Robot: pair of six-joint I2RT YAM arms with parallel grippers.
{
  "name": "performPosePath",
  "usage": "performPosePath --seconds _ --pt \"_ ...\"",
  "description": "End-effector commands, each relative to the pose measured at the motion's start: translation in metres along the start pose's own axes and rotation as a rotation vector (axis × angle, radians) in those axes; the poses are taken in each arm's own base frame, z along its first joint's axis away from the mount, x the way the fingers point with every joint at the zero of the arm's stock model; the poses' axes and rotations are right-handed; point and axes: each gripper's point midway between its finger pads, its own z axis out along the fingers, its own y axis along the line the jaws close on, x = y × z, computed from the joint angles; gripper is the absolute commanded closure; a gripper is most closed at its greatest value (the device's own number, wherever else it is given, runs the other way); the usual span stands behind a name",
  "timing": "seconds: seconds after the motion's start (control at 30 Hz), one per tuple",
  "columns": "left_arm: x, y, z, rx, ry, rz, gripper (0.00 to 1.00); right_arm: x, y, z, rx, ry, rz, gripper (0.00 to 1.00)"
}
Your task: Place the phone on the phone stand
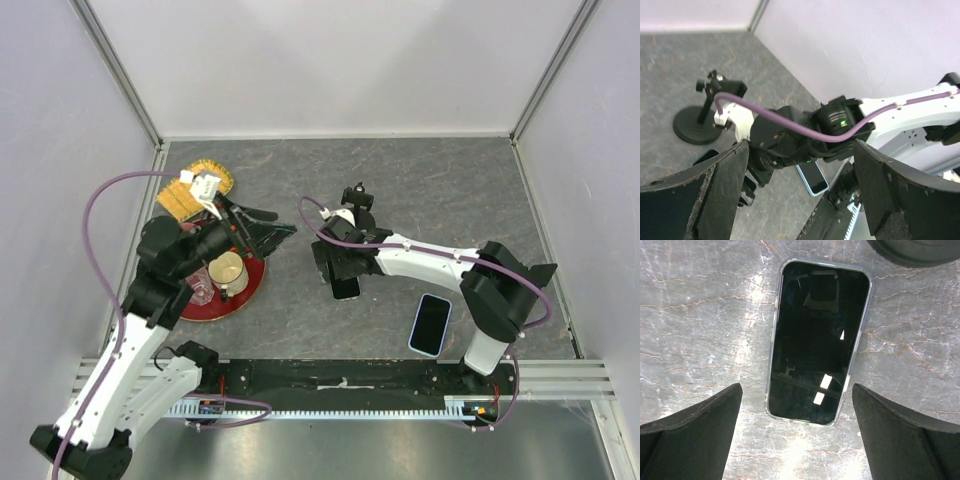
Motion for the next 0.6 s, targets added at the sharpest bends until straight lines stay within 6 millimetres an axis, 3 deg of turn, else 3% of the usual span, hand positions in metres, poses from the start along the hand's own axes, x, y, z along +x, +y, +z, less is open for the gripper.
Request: performPosePath --seconds 0.0,0.23,0.37,0.57 --pt "-0.033 -0.002 -0.020 -0.084 -0.169 0.103 0.09 0.009 0.003 0.014 -0.001 0.034 0.006 0.02" --pt "-0.042 0.002 -0.038 -0.152 -0.259 0.115 0.09 0.024 0.004 0.032 0.030 0.081 0.020 0.02" --pt "-0.040 0.005 -0.035 -0.157 -0.243 0.108 0.09 0.031 0.000 0.038 0.061 0.103 0.033 0.02" --pt "-0.036 0.007 -0.031 -0.154 -0.219 0.091 0.10 0.033 -0.009 0.043 0.105 0.107 0.036 0.12"
